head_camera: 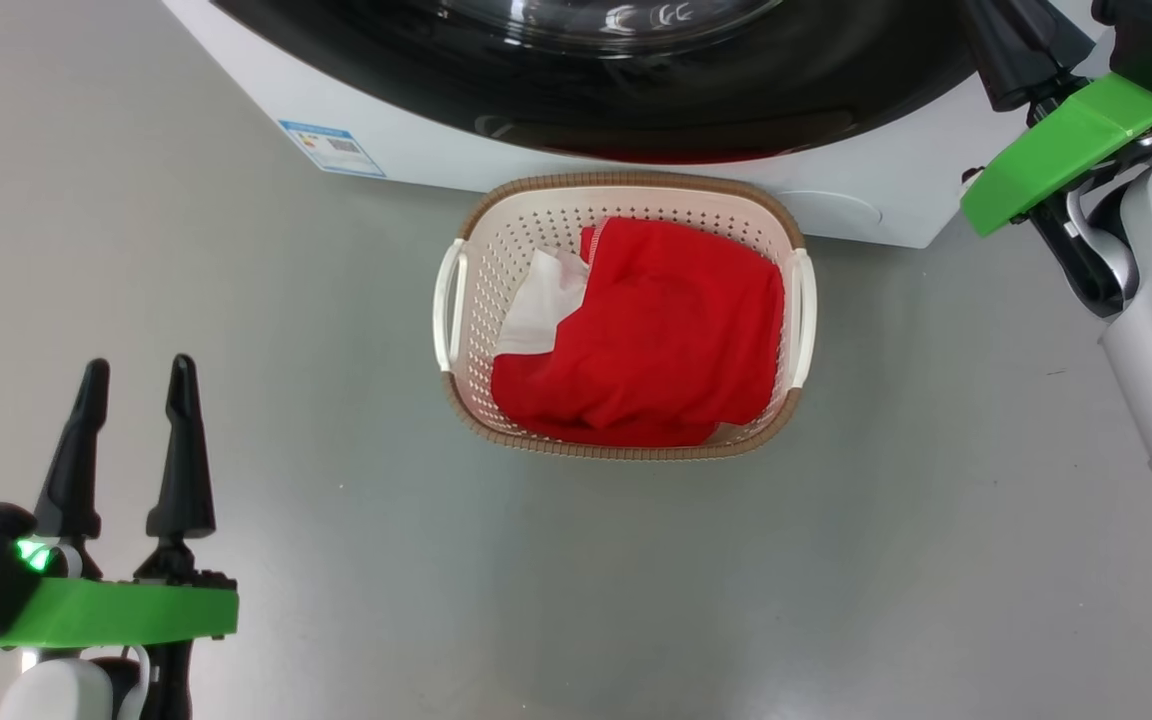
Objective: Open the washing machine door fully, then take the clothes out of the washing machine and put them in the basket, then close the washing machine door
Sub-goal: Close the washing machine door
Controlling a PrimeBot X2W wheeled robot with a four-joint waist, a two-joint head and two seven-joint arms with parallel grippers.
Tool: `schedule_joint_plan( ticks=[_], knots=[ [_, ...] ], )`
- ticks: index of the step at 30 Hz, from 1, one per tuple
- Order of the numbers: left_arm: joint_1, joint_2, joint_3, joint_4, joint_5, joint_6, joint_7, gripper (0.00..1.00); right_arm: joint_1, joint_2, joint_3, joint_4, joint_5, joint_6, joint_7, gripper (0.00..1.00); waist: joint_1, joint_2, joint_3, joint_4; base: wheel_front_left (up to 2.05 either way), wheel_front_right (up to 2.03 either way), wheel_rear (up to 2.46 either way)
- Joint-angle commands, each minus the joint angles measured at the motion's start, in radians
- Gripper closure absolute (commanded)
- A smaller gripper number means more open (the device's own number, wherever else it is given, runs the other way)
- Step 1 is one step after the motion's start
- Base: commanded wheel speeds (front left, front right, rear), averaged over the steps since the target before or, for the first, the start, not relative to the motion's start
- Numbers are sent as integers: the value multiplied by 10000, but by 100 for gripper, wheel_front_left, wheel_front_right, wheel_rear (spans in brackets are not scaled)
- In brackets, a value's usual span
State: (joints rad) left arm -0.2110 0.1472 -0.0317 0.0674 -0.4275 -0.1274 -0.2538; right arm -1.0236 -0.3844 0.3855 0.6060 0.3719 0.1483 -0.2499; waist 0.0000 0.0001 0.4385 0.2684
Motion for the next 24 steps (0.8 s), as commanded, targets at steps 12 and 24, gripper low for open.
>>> schedule_joint_plan(
  ticks=[12,24],
  knots=[
    [47,307,423,-141,50,-32,-80,0,680,70,115,-309,157,-176,-119,36,0,-1,-544,-381,0,0,0],
    [568,423,486,-110,263,-32,-80,0,2169,380,113,-889,614,-176,-119,0,0,-1,-1702,-1058,0,0,0]
  ],
)
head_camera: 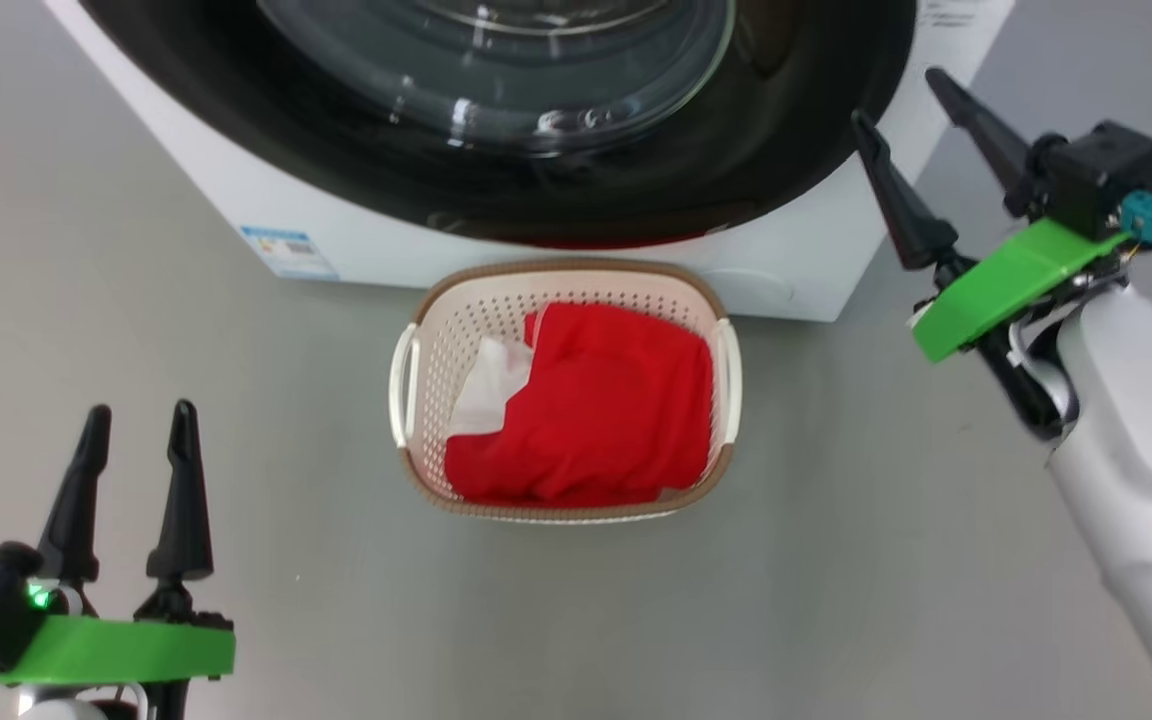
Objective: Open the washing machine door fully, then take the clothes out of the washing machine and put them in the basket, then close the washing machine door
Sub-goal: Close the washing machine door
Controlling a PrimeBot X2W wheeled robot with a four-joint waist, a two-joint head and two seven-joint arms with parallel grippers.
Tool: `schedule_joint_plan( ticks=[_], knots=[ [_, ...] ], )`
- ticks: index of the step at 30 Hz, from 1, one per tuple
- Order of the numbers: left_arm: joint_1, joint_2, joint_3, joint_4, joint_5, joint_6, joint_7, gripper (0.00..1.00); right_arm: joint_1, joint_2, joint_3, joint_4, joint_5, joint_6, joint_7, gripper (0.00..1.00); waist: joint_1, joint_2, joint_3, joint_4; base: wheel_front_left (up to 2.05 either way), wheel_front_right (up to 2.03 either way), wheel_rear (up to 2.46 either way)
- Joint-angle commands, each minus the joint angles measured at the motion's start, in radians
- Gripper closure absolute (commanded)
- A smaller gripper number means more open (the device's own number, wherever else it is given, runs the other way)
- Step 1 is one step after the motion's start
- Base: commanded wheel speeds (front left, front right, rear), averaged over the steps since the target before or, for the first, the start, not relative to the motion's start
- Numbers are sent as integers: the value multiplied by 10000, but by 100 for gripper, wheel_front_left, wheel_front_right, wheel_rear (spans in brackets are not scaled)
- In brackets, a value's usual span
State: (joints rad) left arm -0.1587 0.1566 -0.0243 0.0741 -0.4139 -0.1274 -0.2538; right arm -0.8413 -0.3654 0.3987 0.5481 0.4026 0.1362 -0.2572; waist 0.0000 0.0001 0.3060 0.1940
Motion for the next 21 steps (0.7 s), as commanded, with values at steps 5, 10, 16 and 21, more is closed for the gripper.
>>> schedule_joint_plan(
  ticks=[5,10,16,21],
  knots=[
    [262,348,464,-184,220,-32,-80,0,948,320,13,-674,637,-55,-46,0,0,-1,-777,-589,0,0,0],
    [481,326,559,-204,332,-32,-80,0,1549,350,6,-1043,634,-55,-46,0,0,-1,-1120,-857,0,0,0],
    [676,260,566,-212,329,-33,-80,0,2320,517,-273,-1385,524,-55,-46,0,0,-1,-1409,-1077,0,0,0],
    [821,247,515,-242,150,-33,-80,0,3128,726,-613,-1797,374,-55,-46,0,0,-1,-1606,-1245,0,0,0]
  ],
)
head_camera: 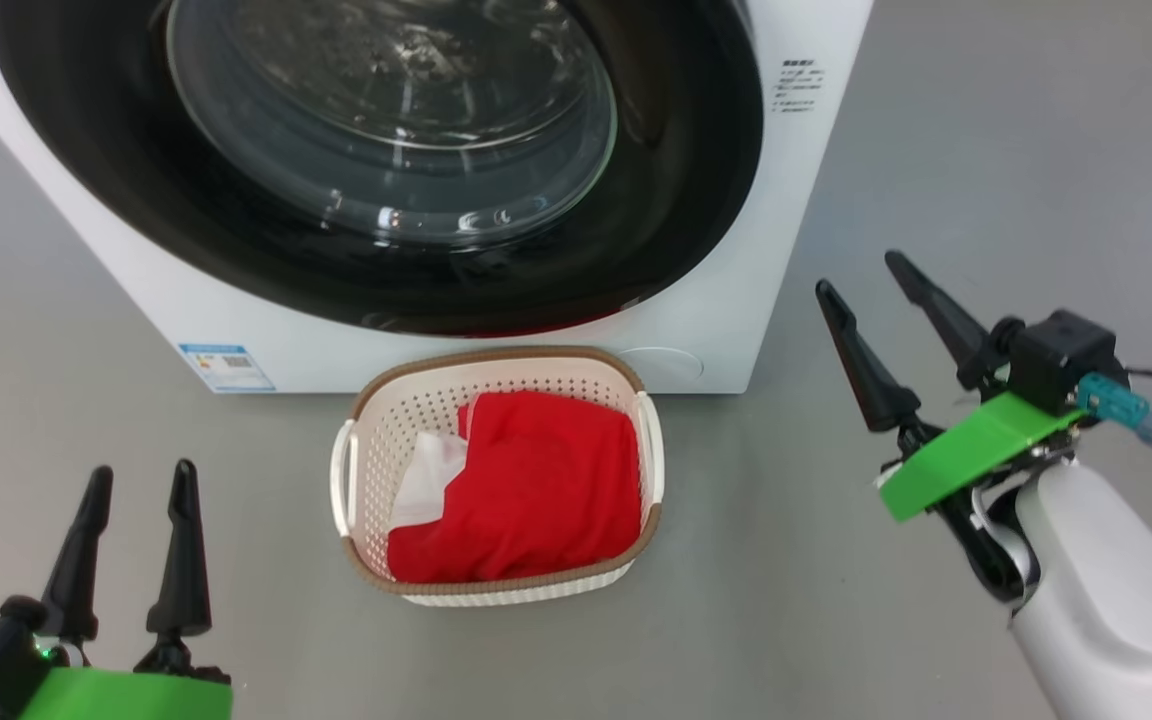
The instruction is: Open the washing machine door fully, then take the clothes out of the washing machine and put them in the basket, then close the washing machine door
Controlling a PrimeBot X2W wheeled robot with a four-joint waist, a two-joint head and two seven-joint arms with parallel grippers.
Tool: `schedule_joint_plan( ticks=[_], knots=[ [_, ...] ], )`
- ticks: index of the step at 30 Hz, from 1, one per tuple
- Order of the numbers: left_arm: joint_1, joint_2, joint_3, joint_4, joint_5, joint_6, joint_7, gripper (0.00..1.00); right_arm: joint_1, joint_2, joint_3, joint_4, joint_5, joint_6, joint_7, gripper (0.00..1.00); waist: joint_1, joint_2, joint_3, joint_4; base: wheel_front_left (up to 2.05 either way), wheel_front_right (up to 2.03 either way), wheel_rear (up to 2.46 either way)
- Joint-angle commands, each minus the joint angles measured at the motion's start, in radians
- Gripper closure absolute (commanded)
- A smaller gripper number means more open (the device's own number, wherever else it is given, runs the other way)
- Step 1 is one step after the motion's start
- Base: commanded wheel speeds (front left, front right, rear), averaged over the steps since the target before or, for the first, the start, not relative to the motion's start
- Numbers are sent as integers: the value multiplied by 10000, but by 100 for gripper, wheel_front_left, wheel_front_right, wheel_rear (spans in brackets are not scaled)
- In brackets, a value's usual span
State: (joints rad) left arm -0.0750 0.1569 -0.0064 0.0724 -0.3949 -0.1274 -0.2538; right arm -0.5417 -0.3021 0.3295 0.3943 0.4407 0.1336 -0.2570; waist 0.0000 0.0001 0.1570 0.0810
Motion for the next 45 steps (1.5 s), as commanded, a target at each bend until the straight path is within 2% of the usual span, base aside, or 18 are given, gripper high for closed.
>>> schedule_joint_plan(
  ticks=[1,22,45],
  knots=[
    [11,257,329,-235,-77,-33,-80,0,279,136,21,-331,-39,-29,-48,0,0,-1,-156,-154,0,0,0],
    [441,389,268,-340,-393,113,-44,0,2380,812,-972,-1385,-446,-29,-48,0,0,-1,-612,-553,0,0,0],
    [461,520,173,-405,-536,190,0,0,2581,938,-1125,-1533,-578,-29,-48,0,0,-1,-520,-595,0,0,0]
  ],
)
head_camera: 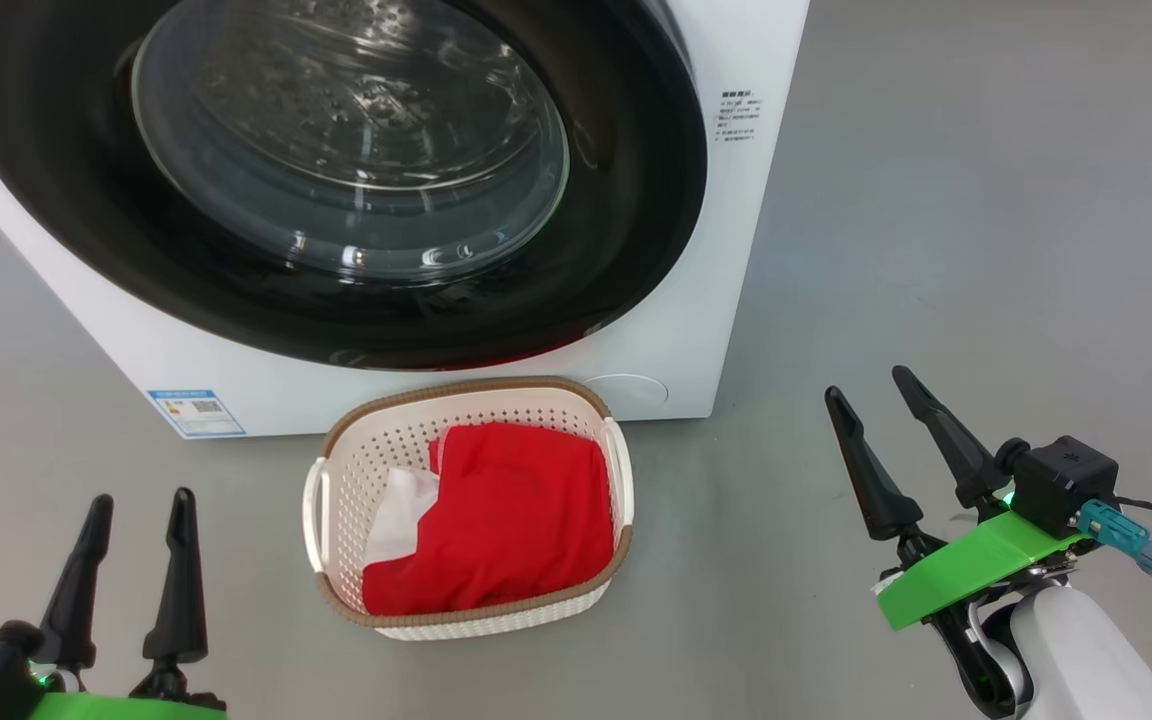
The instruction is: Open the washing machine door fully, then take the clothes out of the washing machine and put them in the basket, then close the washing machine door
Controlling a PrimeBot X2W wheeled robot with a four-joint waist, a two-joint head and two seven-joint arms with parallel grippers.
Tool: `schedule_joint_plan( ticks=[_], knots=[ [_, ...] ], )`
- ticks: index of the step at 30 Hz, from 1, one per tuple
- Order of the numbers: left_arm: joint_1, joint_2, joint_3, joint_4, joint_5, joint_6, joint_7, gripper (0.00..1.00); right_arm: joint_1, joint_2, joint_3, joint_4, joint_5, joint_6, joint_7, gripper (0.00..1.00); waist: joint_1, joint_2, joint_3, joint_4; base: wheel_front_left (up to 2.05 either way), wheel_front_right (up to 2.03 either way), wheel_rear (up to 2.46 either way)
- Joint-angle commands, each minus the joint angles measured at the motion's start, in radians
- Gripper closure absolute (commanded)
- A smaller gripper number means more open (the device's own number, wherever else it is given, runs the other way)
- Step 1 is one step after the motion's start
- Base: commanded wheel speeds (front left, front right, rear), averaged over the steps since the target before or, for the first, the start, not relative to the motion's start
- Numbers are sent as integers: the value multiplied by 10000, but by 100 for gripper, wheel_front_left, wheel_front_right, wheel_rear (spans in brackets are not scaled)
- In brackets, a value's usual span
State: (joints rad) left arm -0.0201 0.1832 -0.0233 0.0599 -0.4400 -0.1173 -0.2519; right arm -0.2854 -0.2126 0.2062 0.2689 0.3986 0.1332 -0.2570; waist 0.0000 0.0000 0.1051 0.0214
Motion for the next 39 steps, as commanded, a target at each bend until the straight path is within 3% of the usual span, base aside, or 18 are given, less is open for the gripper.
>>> schedule_joint_plan(
  ticks=[1,10,11,21,25,39],
  knots=[
    [-90,265,341,-283,-90,92,-20,0,18,43,107,-280,-158,-25,-48,0,0,0,6,-2,0,0,0],
    [-106,332,321,-289,-140,97,-29,0,25,71,91,-285,-180,-25,-48,0,0,0,28,-15,0,0,0],
    [0,50,-21,-2,-26,17,0,100,2,45,-22,-3,-10,0,0,100,0,0,29,-14,0,0,0],
    [-12,-215,-55,408,-683,5,237,100,269,182,-66,251,721,0,169,100,23,0,-53,-27,0,0,0],
    [-46,-246,-14,471,-1062,1,347,100,311,210,-145,253,1131,0,269,100,2,0,-70,-33,0,0,0],
    [-157,-355,127,646,-2286,-15,709,100,462,317,-420,210,2441,-3,602,100,0,0,-173,-54,0,0,0]
  ],
)
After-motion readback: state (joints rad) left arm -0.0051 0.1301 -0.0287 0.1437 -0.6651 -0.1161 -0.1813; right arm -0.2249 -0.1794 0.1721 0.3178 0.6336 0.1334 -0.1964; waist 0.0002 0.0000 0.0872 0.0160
